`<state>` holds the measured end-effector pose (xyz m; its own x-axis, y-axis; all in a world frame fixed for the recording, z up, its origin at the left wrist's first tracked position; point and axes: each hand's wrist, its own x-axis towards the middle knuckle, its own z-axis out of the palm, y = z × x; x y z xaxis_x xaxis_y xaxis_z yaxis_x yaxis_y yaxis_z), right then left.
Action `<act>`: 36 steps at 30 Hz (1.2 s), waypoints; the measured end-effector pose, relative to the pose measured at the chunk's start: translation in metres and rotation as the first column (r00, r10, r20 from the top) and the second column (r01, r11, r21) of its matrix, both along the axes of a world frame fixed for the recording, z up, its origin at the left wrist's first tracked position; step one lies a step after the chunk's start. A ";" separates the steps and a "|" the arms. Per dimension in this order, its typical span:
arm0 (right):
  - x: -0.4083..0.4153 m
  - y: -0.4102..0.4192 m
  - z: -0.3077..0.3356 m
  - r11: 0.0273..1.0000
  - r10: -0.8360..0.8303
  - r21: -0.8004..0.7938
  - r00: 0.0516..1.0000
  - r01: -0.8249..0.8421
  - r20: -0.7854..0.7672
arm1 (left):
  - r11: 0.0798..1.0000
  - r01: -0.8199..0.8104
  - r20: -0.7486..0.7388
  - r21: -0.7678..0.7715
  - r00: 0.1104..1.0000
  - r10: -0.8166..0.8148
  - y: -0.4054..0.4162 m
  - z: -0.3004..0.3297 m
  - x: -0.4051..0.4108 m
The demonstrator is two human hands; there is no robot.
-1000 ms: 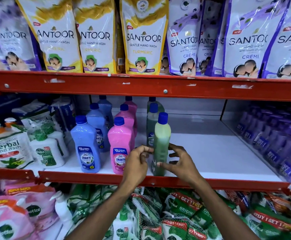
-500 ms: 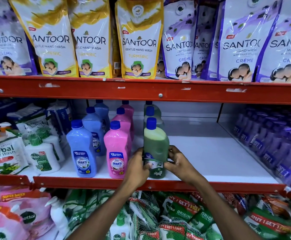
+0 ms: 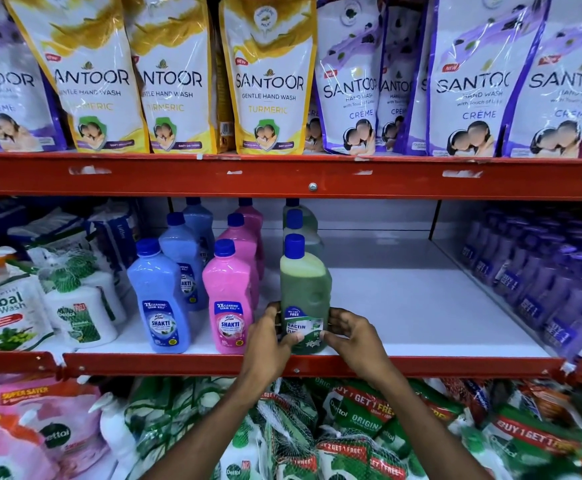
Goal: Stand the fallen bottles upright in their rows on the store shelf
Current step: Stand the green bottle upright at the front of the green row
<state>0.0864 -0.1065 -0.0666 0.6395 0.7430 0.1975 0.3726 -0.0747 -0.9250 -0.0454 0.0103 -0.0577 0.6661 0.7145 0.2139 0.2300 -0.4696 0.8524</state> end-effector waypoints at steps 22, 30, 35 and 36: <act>-0.037 -0.021 -0.005 0.904 -0.392 0.199 0.919 0.377 0.035 | 0.998 -0.066 0.117 0.011 0.991 0.064 -0.013 -0.008 -0.035; -0.126 0.029 -0.014 0.945 -0.241 0.274 0.948 0.180 0.207 | 0.929 -0.366 0.365 0.061 0.874 0.320 0.022 -0.017 -0.108; -0.135 0.075 -0.017 0.955 -0.286 0.131 0.946 0.267 0.152 | 0.949 -0.228 0.153 0.220 0.968 0.197 0.061 -0.026 -0.109; -0.133 0.079 -0.017 0.952 -0.305 0.098 0.936 0.292 0.175 | 0.946 -0.186 0.106 0.265 0.981 0.163 0.066 -0.027 -0.106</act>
<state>-0.0470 -0.0271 -0.0832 0.7765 0.5040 0.3781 0.5085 -0.1469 -0.8485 -0.1510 0.0762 -0.0842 0.5081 0.7249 0.4652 0.2647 -0.6454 0.7165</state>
